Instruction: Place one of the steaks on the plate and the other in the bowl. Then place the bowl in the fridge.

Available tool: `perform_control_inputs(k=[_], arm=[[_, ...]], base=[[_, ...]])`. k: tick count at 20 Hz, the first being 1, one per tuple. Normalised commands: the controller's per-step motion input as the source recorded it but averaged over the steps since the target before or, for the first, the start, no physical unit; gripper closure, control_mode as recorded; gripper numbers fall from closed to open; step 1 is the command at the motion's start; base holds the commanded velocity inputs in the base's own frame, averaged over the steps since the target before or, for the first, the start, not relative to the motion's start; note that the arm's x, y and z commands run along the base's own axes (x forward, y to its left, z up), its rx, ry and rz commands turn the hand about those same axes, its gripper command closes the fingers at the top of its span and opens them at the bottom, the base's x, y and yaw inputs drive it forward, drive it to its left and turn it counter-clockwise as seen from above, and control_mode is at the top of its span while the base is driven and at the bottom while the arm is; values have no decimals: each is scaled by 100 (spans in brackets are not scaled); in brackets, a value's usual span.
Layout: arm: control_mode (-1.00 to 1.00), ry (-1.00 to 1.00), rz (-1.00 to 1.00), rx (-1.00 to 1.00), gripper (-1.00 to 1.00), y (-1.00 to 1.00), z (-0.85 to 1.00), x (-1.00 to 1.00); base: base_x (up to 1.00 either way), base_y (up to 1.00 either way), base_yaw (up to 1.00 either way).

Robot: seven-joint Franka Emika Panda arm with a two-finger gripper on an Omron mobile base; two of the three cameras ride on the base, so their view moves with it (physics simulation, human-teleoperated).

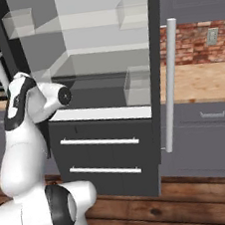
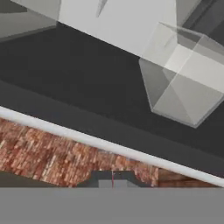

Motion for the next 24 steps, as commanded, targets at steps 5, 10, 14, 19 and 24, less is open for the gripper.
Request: perform_control_inputs(k=[5, 10, 14, 19, 24], arm=[[-100, 12, 5, 21, 100, 14, 1, 64], [-100, 18, 4, 4, 100, 23, 28, 49], [-100, 15, 9, 0, 100, 22, 56, 27], [-100, 17, 14, 0, 100, 70, 36, 21], [-100, 26, 18, 3, 100, 93, 2, 8]], base=[[0, 0, 0], [0, 0, 0], [0, 0, 0], [0, 0, 0], [0, 0, 0]])
